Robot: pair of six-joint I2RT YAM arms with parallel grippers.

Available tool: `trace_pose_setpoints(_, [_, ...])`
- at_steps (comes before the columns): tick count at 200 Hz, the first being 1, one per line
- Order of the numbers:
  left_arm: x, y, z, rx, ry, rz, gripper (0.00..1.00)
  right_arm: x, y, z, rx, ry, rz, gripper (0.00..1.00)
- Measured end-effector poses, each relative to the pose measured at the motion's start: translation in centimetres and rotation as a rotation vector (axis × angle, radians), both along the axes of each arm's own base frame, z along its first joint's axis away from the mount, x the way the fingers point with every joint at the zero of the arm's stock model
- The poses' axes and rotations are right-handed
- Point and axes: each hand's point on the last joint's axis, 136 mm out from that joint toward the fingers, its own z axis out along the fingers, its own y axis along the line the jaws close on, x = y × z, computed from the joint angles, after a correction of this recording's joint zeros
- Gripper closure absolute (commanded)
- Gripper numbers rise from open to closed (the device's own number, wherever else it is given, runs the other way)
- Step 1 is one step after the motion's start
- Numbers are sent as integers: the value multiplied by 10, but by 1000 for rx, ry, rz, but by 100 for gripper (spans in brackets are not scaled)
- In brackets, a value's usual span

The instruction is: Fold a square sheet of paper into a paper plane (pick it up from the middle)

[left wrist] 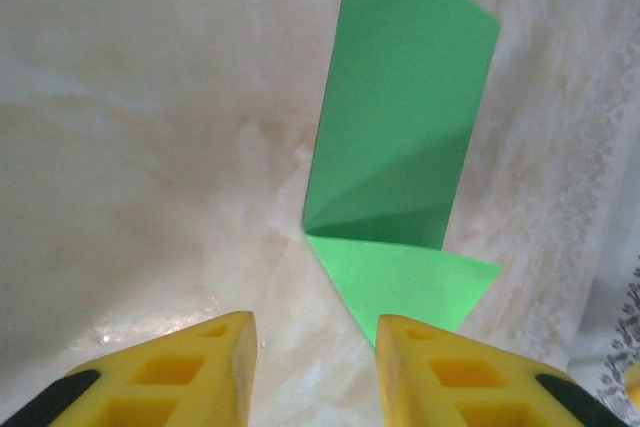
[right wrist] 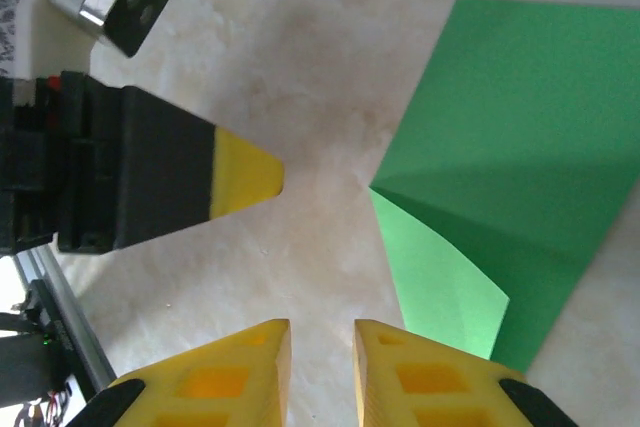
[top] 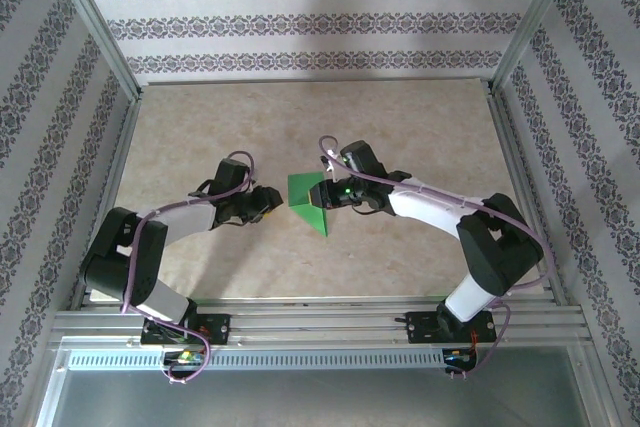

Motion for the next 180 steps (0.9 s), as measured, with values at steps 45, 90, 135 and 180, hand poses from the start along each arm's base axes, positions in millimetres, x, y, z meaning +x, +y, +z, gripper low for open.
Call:
trace_pose_setpoints(45, [-3,-13,-8,-76,13,-9,59,3,4,-34,-79,81,8,76])
trace_pose_setpoints(90, [0,-25,-21,-125,39,-24,65,7,-1,-57,-146,123,-11,76])
trace_pose_setpoints(135, [0,-31,-22,-146,45,-37,73,6,-4,-81,-192,172,-11,78])
trace_pose_setpoints(180, [3,-32,-19,-150,36,-37,73,9,-12,-90,-207,195,-33,79])
